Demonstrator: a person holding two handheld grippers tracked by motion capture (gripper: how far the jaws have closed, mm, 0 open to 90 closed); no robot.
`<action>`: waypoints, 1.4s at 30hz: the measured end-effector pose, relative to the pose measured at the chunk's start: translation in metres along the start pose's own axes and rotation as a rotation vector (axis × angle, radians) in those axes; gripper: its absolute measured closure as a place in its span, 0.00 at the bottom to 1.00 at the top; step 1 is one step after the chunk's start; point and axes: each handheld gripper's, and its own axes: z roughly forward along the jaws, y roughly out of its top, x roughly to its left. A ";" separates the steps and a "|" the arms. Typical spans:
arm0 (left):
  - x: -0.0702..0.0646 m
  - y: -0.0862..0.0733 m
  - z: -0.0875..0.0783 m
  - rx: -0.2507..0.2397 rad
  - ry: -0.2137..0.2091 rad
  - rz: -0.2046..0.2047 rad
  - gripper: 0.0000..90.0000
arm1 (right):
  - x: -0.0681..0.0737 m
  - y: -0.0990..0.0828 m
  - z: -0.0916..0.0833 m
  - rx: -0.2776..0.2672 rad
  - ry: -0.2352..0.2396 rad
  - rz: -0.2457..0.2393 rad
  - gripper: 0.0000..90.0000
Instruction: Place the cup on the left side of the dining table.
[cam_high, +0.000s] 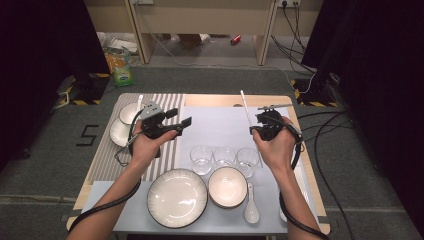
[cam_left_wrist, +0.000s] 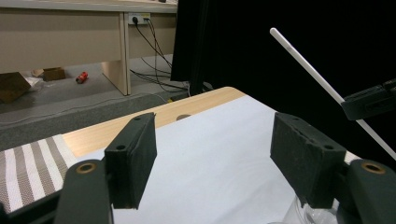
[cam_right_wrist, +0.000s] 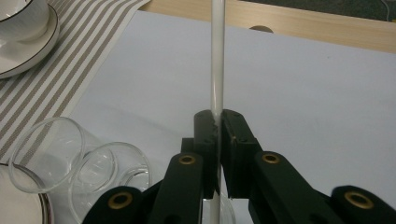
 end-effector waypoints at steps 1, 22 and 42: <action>0.000 0.000 0.000 0.000 -0.002 0.000 0.34 | 0.001 0.000 0.000 0.001 0.004 0.004 0.95; -0.004 0.006 0.008 0.003 -0.015 0.001 0.34 | 0.005 0.003 0.002 -0.010 0.014 -0.005 0.95; -0.007 0.011 0.014 0.007 -0.030 0.001 0.34 | 0.012 0.006 0.005 -0.018 0.025 -0.017 0.95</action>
